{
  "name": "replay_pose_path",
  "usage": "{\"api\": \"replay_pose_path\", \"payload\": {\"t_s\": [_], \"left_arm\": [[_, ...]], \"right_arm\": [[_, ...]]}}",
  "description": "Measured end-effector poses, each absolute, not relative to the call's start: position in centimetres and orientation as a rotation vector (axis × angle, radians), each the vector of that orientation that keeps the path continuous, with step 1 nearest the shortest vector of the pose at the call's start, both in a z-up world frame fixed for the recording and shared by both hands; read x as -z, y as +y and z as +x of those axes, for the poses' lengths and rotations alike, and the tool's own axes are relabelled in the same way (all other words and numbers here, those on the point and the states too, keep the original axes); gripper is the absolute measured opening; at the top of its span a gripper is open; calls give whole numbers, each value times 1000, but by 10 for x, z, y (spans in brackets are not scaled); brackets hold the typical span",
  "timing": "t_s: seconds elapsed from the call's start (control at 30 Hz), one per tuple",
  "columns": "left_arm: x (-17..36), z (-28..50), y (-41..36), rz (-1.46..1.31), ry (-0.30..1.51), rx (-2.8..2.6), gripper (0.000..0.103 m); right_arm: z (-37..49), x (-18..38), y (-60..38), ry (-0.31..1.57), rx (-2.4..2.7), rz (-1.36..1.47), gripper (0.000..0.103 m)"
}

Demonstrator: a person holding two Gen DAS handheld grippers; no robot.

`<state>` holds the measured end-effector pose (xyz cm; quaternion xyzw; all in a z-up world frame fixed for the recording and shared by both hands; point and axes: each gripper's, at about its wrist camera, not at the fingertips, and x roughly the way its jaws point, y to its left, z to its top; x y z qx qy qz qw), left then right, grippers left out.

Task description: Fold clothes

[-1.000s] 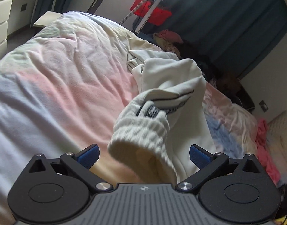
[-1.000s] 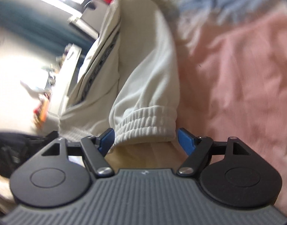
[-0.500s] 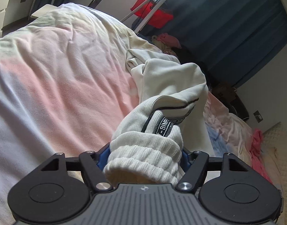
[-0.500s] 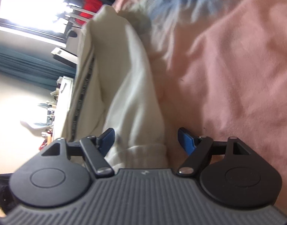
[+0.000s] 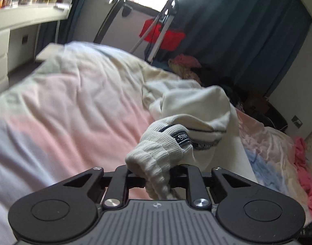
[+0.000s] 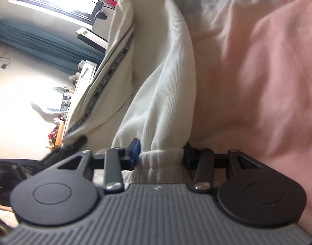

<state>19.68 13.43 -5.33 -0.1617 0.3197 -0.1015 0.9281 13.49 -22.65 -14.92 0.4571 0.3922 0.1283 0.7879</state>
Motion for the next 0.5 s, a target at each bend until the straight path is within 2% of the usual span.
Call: {"api": "replay_pose_path", "payload": {"t_s": [0.17, 0.33, 0.5], "left_arm": [[1, 241, 176, -304, 542, 143, 16], [-62, 294, 235, -204, 429, 16, 15], [-72, 370, 291, -85, 428, -123, 16]], "right_arm": [[134, 126, -153, 788, -337, 998, 39], [181, 113, -47, 760, -463, 1103, 39], [252, 118, 61, 729, -598, 1141, 39]]}}
